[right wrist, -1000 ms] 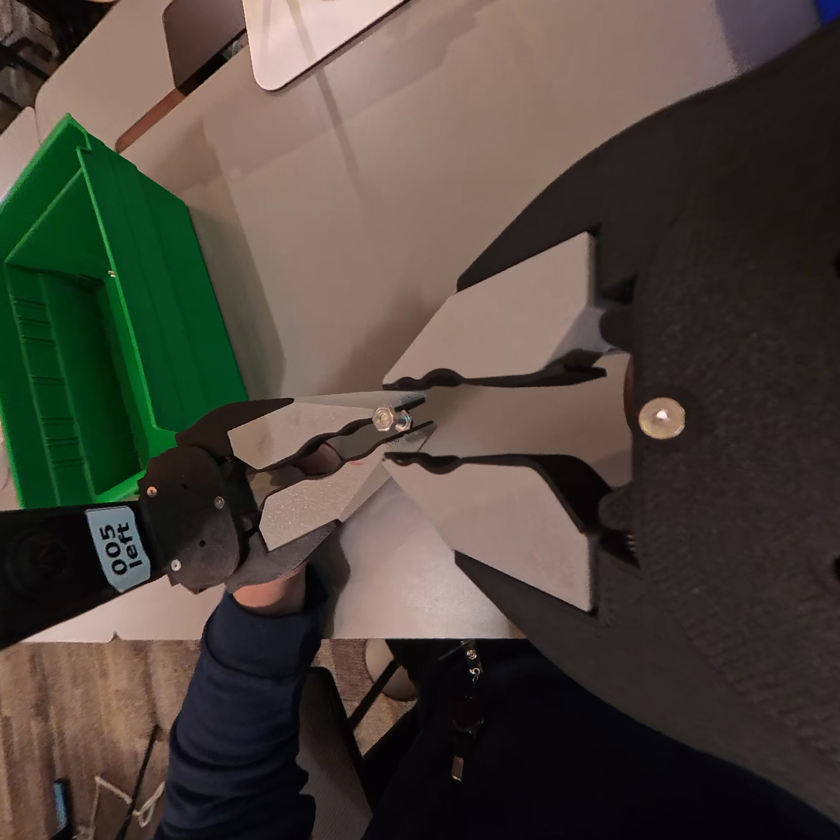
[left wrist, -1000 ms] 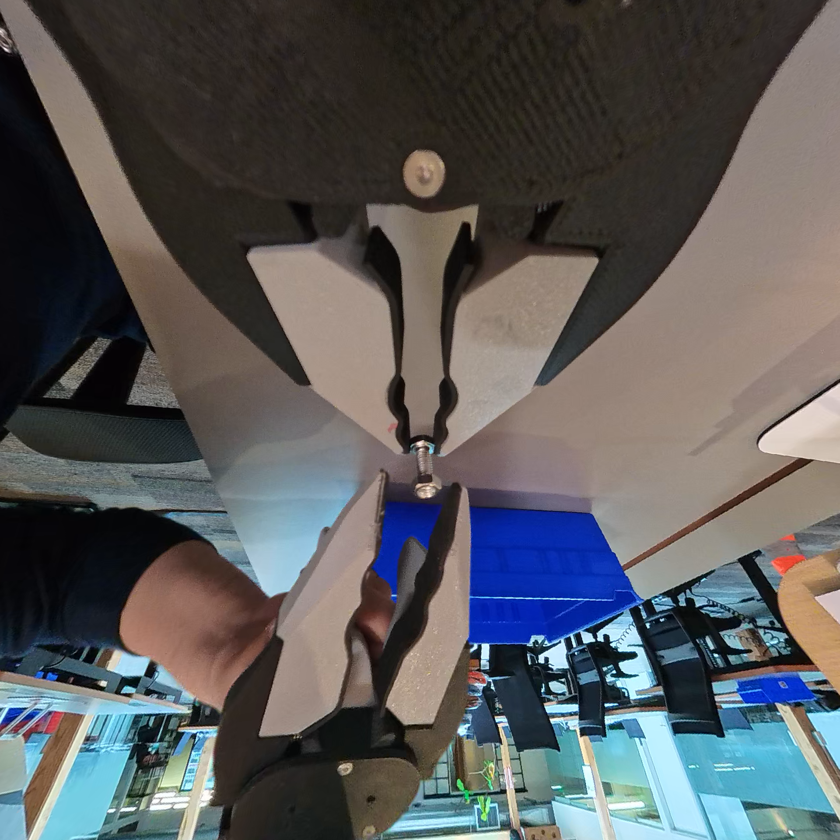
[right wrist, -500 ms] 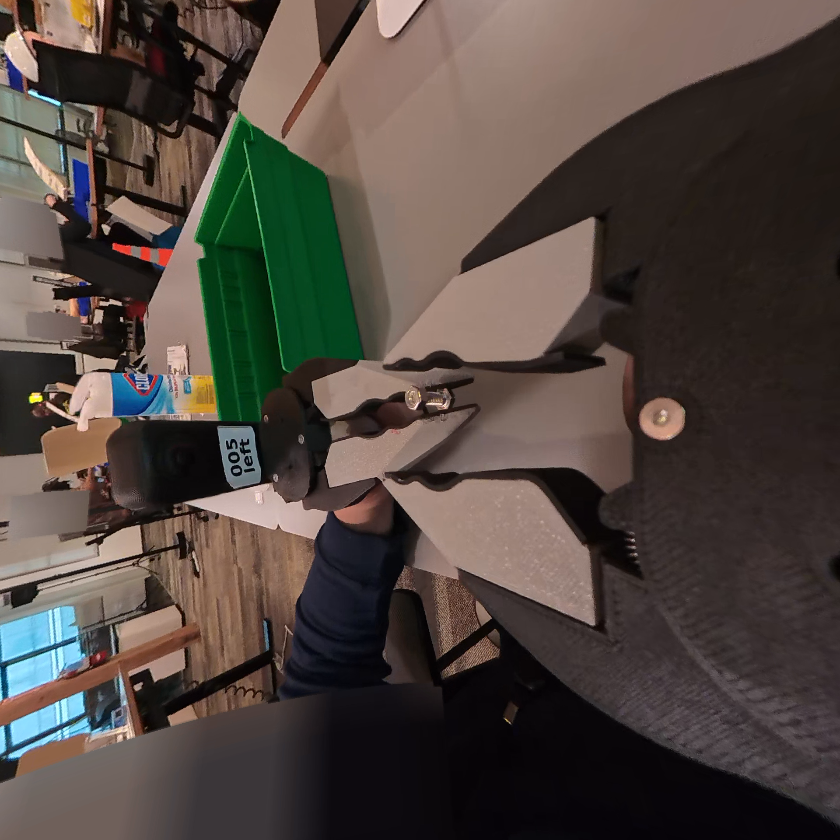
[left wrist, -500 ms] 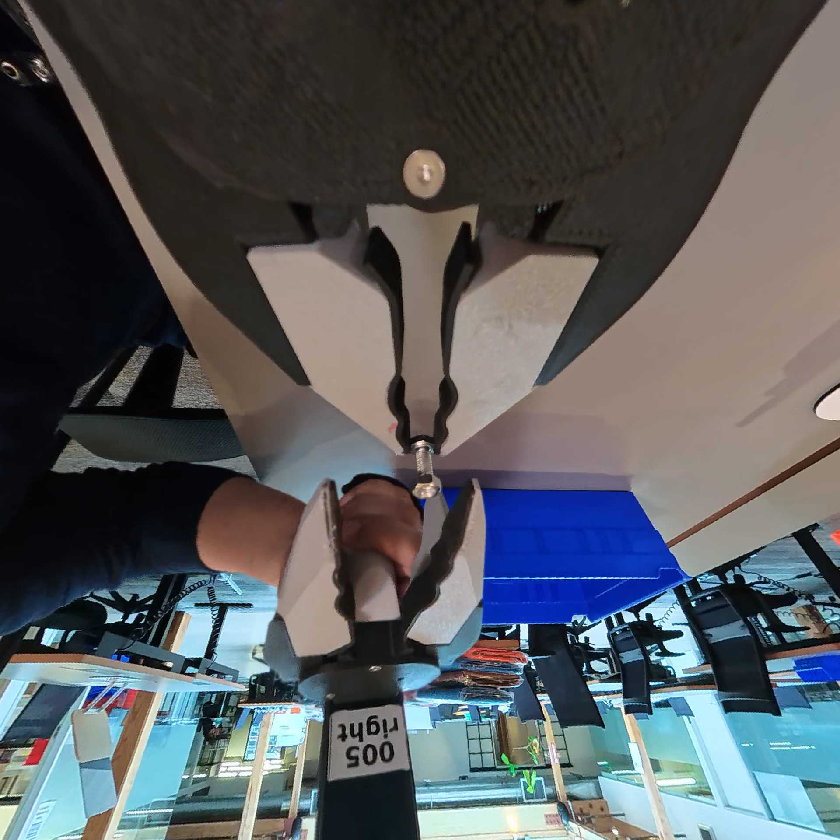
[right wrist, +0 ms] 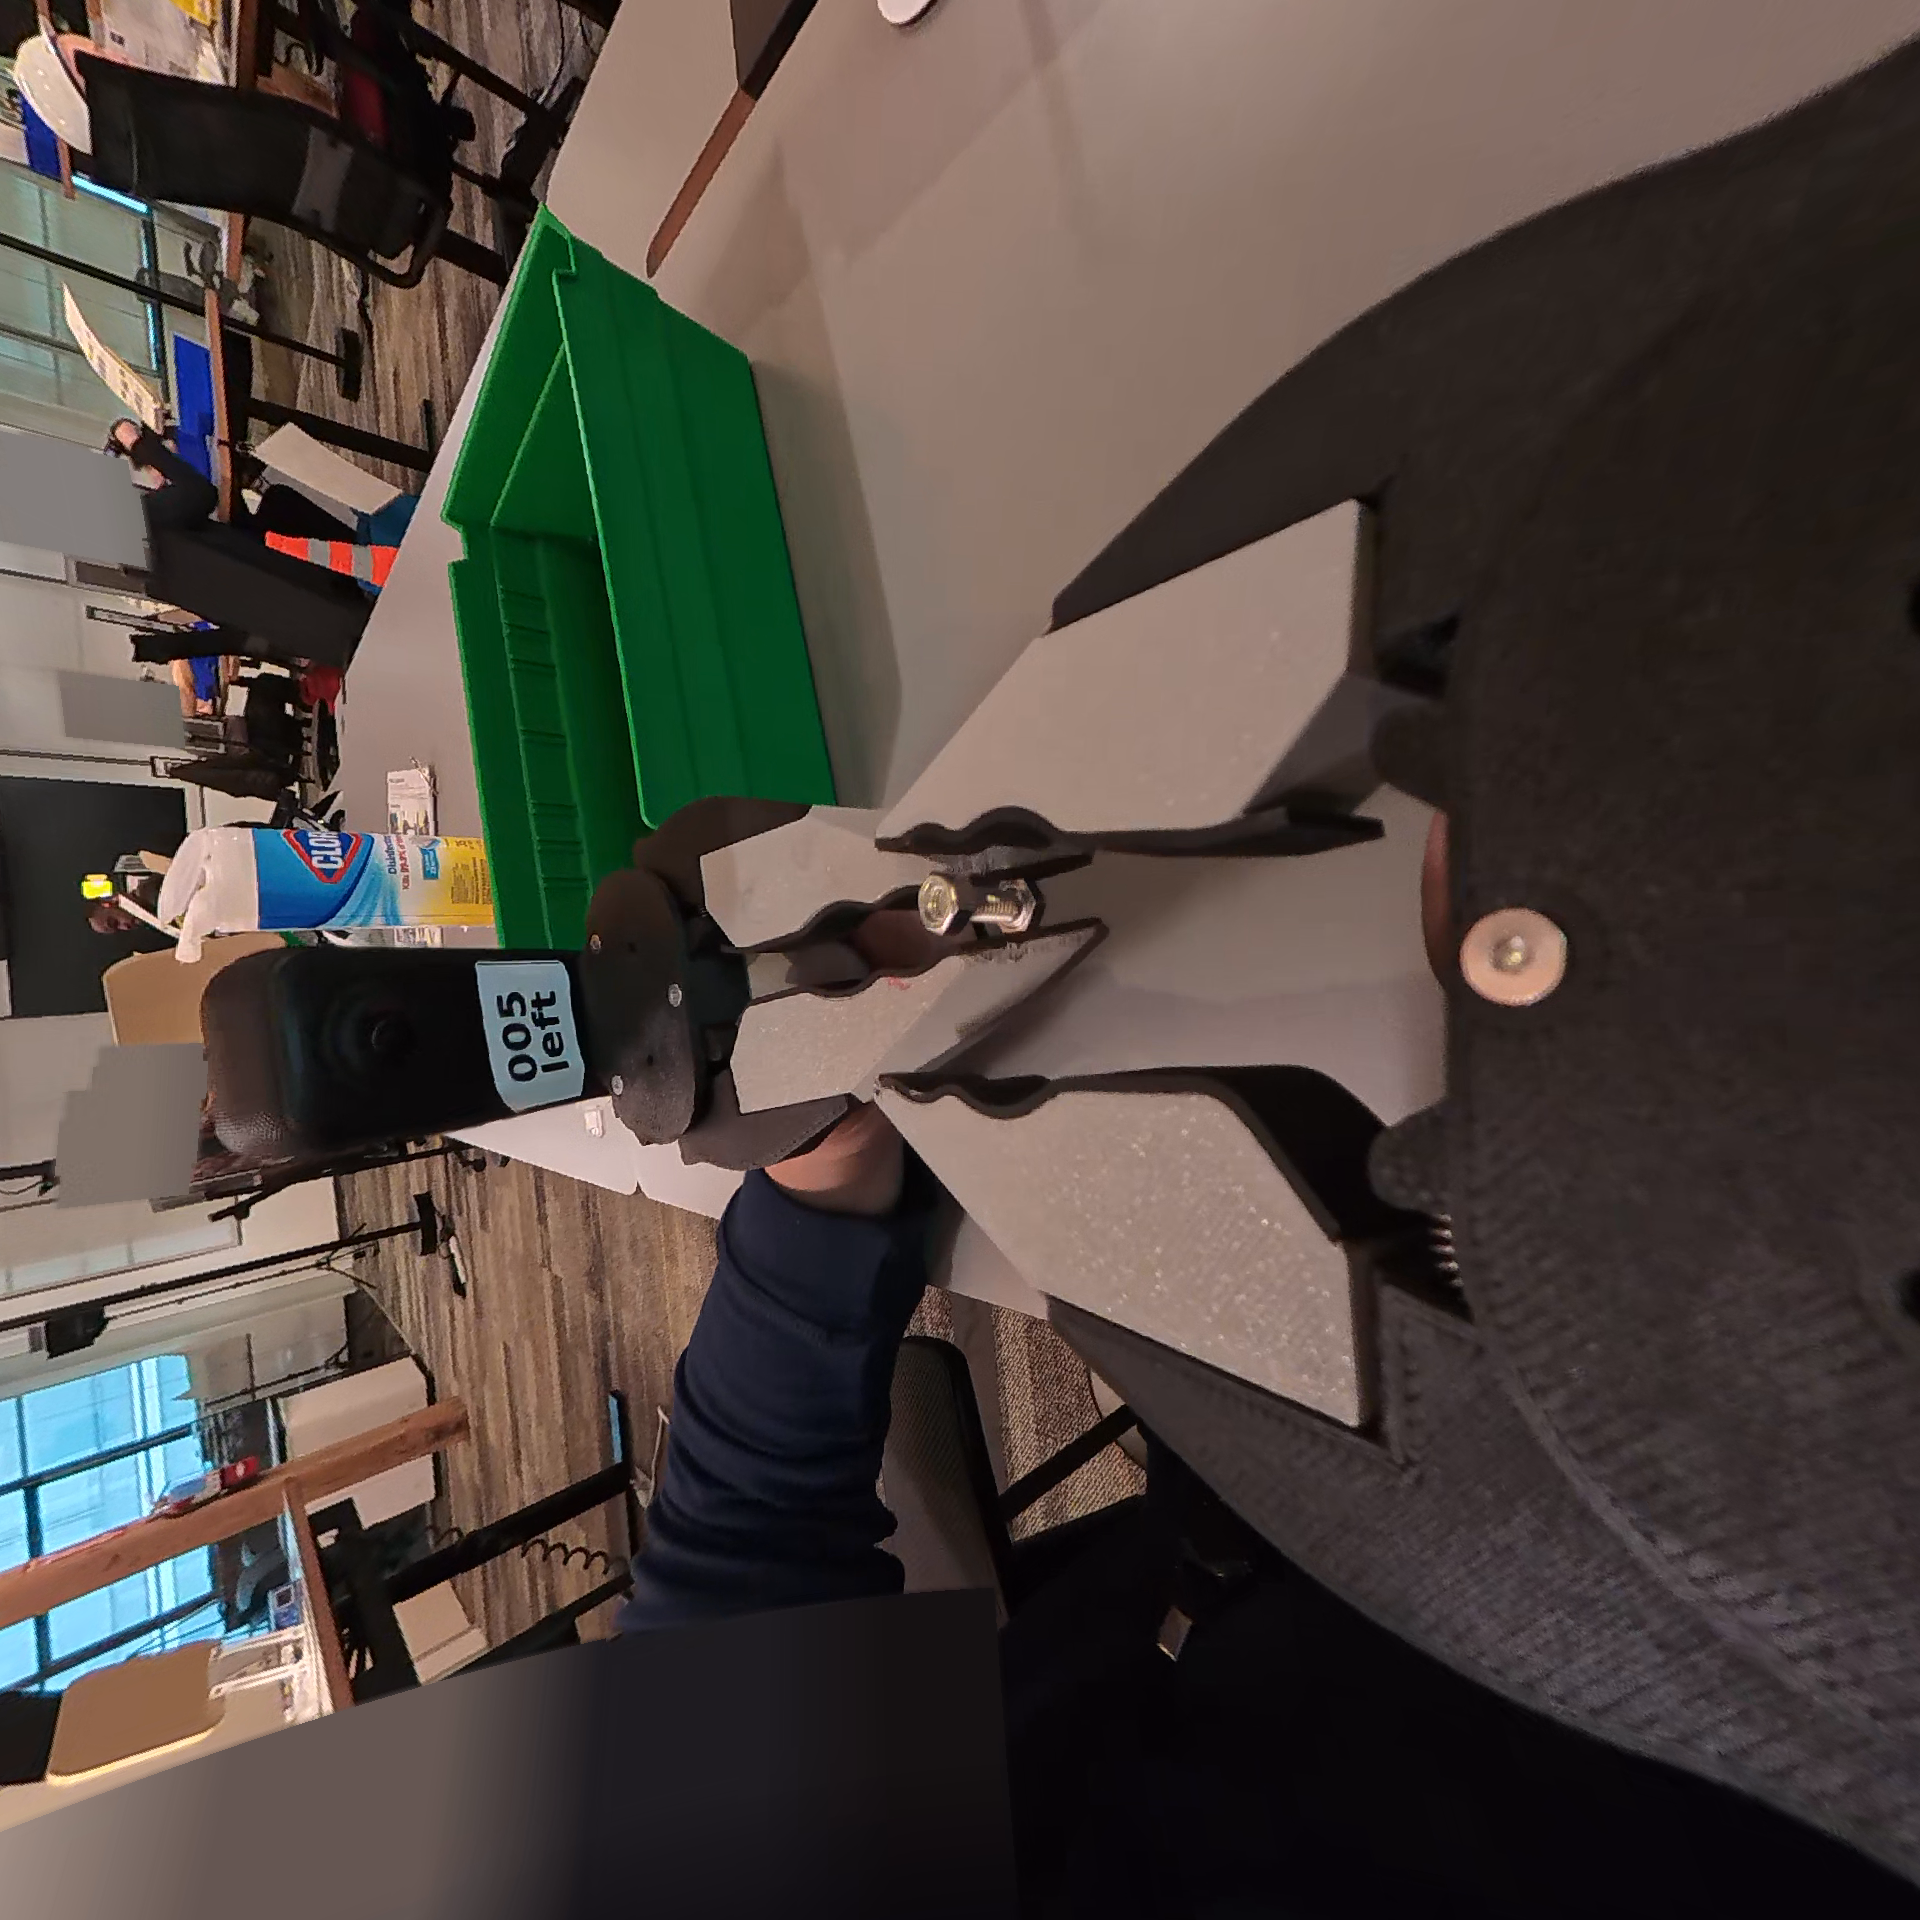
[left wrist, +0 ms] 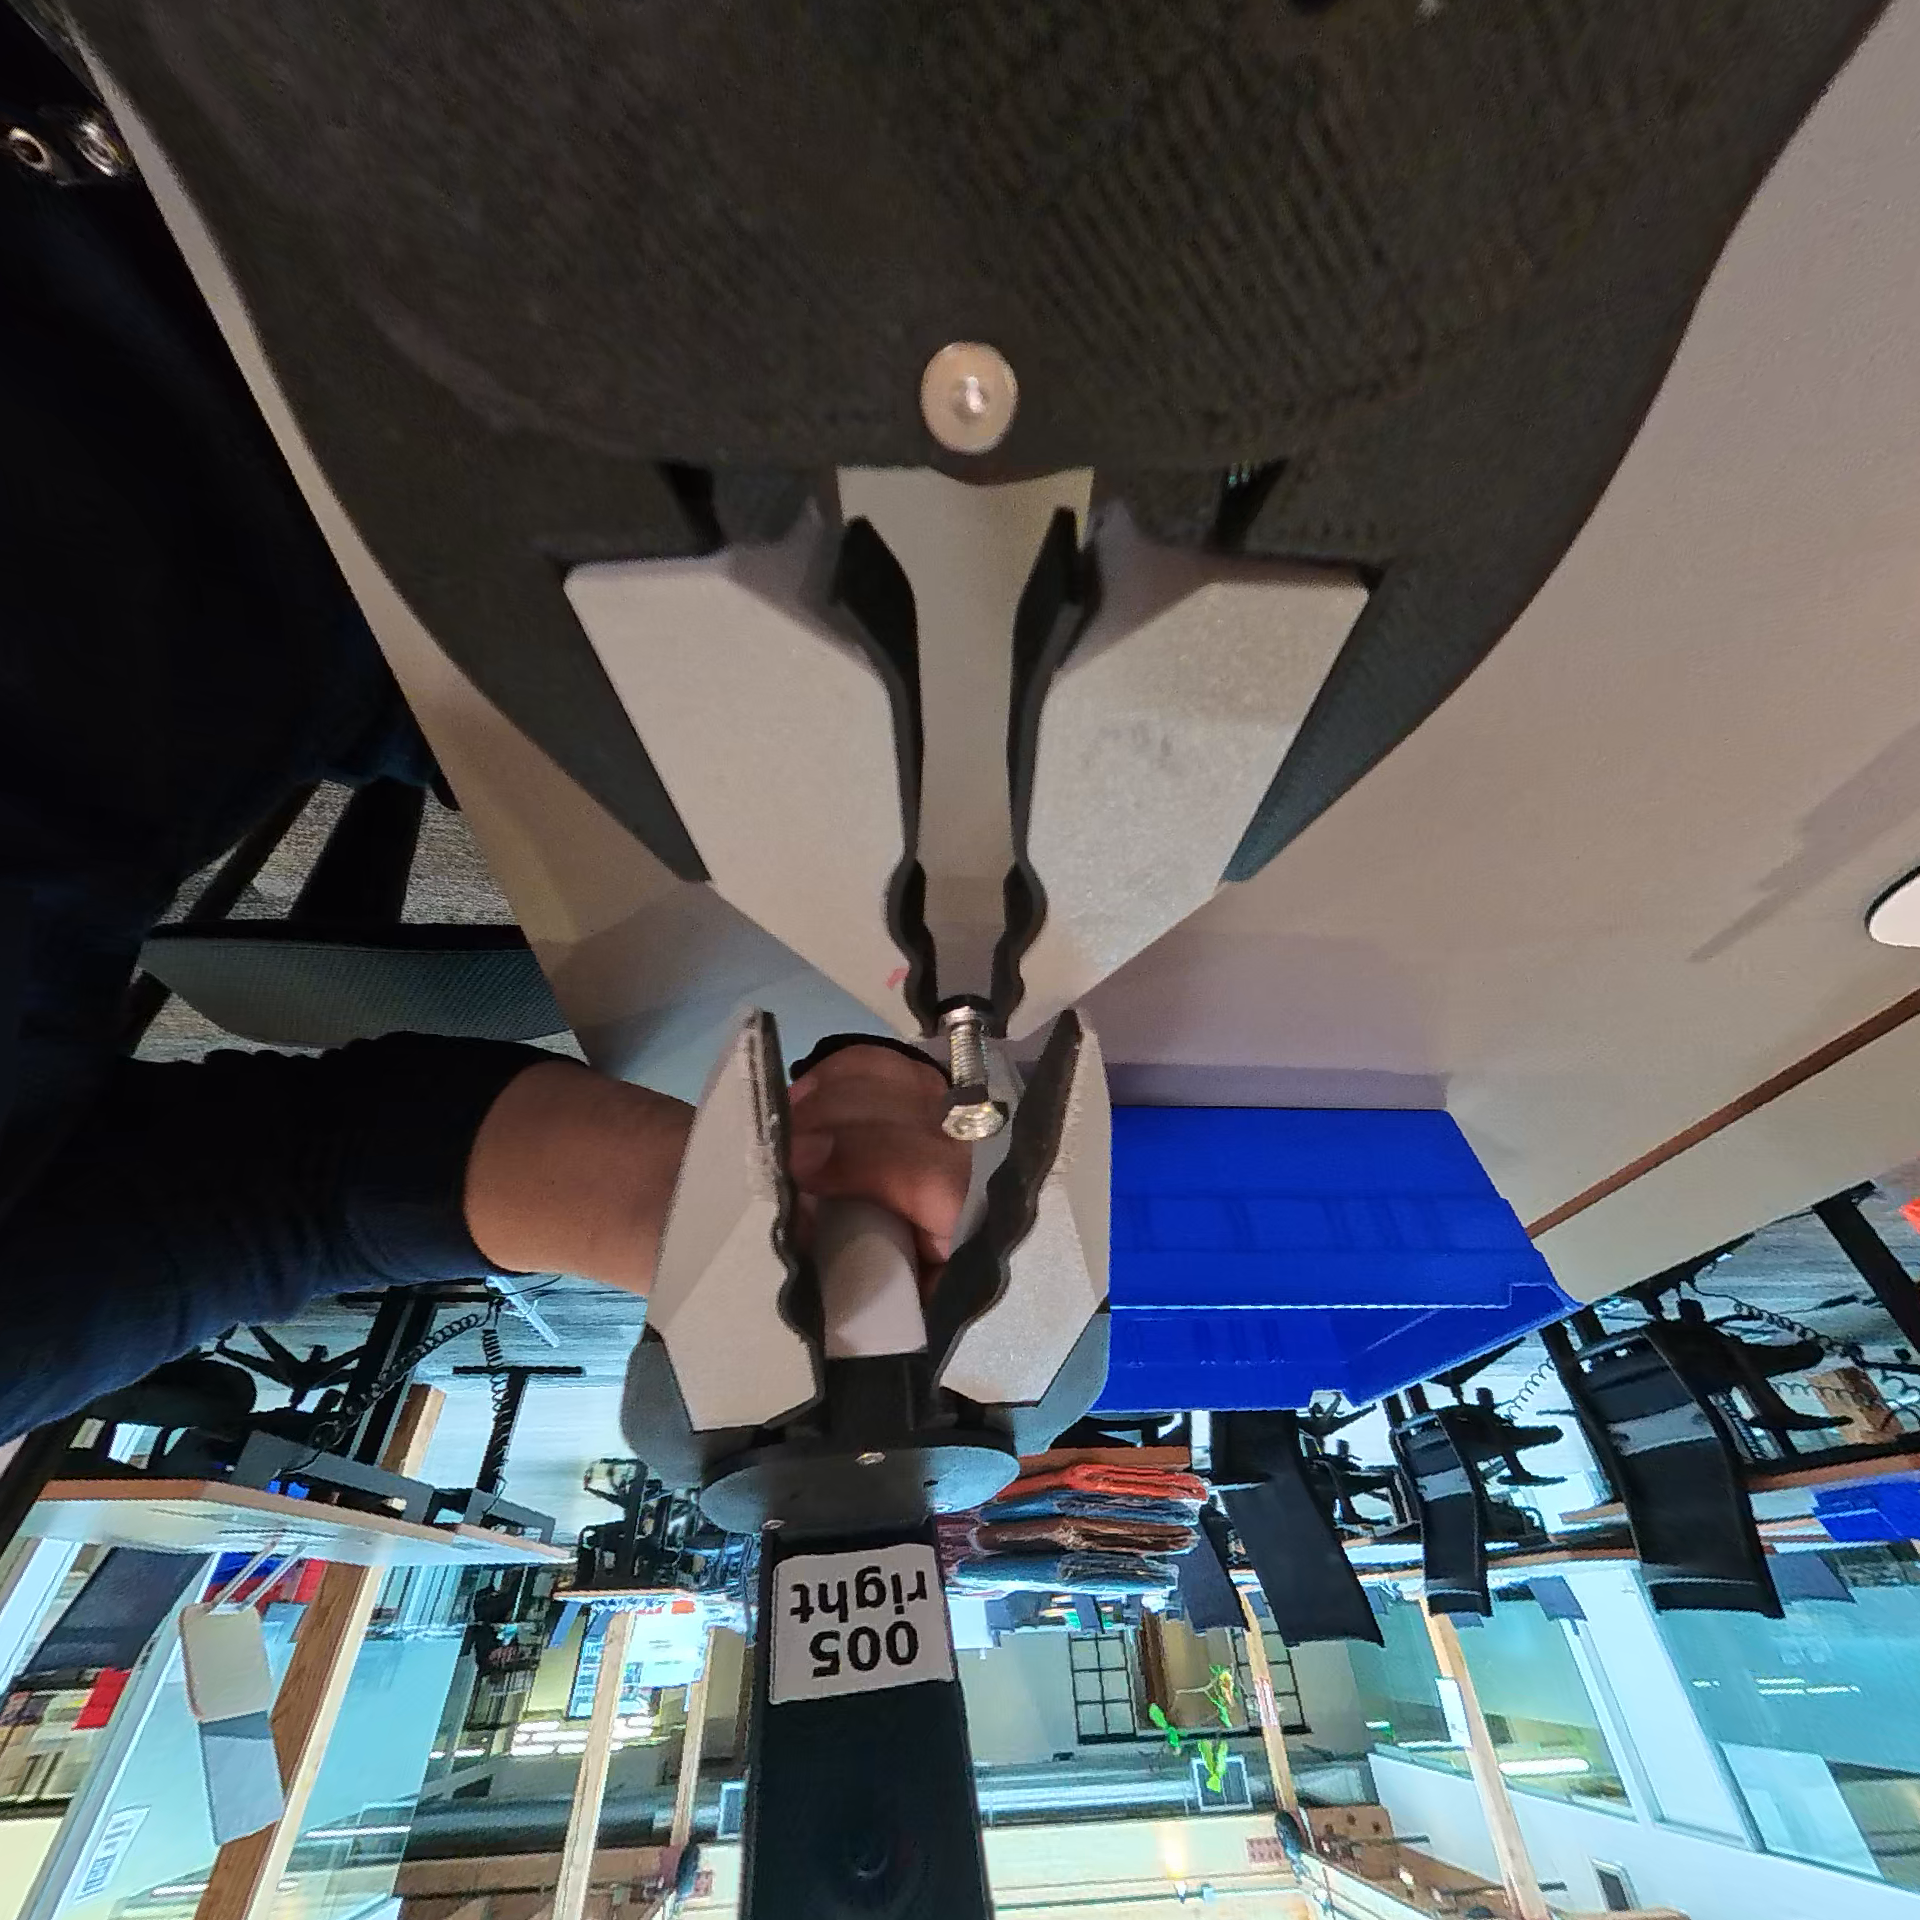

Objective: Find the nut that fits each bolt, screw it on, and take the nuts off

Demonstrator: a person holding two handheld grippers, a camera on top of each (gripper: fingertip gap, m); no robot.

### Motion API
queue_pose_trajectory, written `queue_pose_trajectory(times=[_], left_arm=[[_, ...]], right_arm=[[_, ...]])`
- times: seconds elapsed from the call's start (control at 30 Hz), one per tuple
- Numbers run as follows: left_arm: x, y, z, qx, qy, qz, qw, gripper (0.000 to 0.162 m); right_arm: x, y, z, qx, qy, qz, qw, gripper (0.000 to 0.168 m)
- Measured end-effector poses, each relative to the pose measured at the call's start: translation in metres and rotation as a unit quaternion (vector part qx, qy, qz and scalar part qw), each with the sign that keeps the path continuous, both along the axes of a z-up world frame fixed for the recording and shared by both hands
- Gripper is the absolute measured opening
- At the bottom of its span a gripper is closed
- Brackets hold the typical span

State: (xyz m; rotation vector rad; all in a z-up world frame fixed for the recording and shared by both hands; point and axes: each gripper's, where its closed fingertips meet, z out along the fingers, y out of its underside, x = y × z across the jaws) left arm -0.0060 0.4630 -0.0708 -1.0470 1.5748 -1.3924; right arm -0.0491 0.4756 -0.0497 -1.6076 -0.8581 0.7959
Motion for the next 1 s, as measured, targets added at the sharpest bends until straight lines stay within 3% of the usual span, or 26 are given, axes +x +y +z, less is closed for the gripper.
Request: queue_pose_trajectory(times=[1.0], left_arm=[[0.0007,0.0010,-0.0004,-0.004,0.001,0.001,1.000,0.008]], right_arm=[[0.0047,-0.0032,-0.0014,0.011,0.000,-0.010,1.000,0.036]])
